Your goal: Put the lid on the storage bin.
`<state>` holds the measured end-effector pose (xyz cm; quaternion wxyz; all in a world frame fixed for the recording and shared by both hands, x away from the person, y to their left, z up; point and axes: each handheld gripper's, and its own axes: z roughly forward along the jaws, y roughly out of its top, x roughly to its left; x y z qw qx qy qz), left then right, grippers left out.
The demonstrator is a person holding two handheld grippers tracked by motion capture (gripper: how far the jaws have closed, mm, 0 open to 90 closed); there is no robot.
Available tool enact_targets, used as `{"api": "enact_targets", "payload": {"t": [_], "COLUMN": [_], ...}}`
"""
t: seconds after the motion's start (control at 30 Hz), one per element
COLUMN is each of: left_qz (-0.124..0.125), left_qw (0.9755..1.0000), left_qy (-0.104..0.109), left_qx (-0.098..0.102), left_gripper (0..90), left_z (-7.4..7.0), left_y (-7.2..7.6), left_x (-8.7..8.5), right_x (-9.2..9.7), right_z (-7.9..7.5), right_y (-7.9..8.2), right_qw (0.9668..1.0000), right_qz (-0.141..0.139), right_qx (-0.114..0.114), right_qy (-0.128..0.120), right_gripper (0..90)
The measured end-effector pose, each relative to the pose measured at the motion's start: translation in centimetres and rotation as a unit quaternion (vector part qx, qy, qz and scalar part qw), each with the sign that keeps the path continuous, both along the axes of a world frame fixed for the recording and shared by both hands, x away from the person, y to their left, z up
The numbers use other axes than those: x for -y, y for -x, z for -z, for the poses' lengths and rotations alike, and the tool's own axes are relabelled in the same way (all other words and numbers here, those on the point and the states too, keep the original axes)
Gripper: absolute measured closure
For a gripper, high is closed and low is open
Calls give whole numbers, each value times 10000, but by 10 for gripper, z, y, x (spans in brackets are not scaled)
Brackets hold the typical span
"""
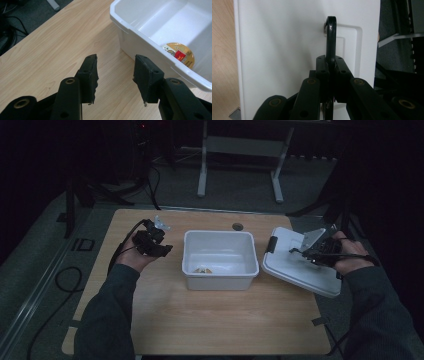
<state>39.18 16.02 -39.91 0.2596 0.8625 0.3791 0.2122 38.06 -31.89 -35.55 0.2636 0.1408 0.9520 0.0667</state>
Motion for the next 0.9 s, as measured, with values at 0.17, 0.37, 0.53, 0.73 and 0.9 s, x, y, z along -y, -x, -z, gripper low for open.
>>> {"api": "enact_targets", "payload": {"t": [0.17, 0.37, 0.53, 0.73, 0.9], "left_qz": [4, -4, -1, -8, -7], "left_qw": [10000, 10000, 10000, 10000, 10000], "left_qy": [-2, 10, -12, 10, 5], "left_qx": [-3, 4, 1, 12, 5], "left_gripper": [540, 540, 533, 531, 531], "left_z": [0, 0, 0, 0, 0], "left_y": [0, 0, 0, 0, 0], "left_x": [0, 0, 0, 0, -1], "right_x": [-3, -7, -12, -18, -23], "right_z": [-3, -5, -7, -6, -6], "right_y": [1, 0, 0, -1, -2], "right_qw": [10000, 9999, 9998, 9996, 9994], "right_qz": [-54, -122, -189, -281, -328], "right_qx": [17, 33, 56, 53, 55], "right_qy": [-9, 15, 21, 62, 48], "right_gripper": [844, 845, 844, 844, 845]}}
